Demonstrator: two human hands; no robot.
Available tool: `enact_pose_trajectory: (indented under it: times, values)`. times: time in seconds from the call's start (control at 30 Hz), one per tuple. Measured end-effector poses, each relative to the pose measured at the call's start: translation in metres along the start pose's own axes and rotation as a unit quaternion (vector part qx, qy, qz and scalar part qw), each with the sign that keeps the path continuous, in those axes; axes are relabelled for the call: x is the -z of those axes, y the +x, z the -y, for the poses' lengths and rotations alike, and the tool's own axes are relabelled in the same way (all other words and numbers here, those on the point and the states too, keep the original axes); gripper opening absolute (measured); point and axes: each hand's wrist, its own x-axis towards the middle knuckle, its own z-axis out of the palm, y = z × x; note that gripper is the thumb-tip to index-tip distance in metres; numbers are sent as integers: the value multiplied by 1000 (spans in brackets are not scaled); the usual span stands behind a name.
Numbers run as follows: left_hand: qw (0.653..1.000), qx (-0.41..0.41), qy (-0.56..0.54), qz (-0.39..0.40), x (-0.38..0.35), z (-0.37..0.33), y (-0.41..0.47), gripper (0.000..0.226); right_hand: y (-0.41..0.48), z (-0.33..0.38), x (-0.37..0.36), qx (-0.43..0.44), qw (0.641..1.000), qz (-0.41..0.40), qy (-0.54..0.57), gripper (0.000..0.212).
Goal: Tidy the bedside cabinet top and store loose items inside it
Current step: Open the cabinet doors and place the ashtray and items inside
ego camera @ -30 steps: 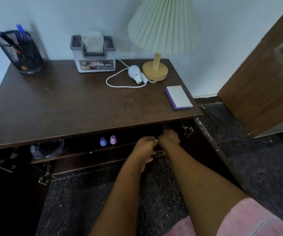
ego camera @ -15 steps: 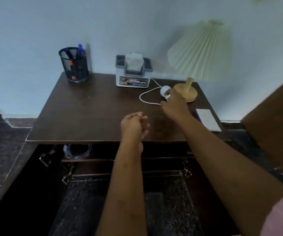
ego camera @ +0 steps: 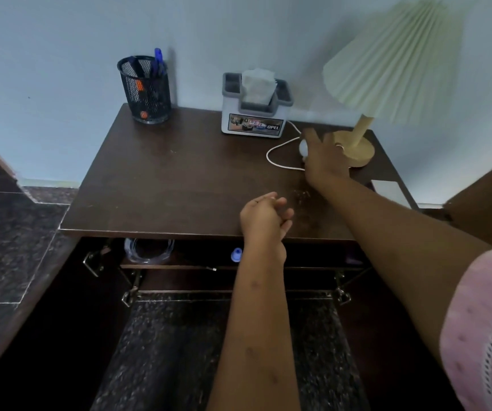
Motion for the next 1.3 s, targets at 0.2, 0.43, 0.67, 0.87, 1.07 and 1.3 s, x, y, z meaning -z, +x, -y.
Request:
enact_pose_trajectory:
  times: [0.2,0.43,0.67,0.87,1.07,1.3]
  values:
    - [999,-31,11,11,5,0,-7,9,-52,28,21,13,951,-45,304,45]
    - [979,-42,151,128,28,-12,-26,37,-147,30,51,79,877,38,472,44]
    - [914,134,371,95,59,-1,-33,42,-198,2,29,-6,828,284,484,60]
    - [947,121,291,62,61,49,-23,38,-198,-18,-10,-90,791,338,501,62]
    - [944,118,297,78,52,88,-8,38,-180,-56,-50,-138,874,257,388,68]
    - [926,165,323,107,43,123,15,44,-153,-91,-82,-181,927,199,262,69]
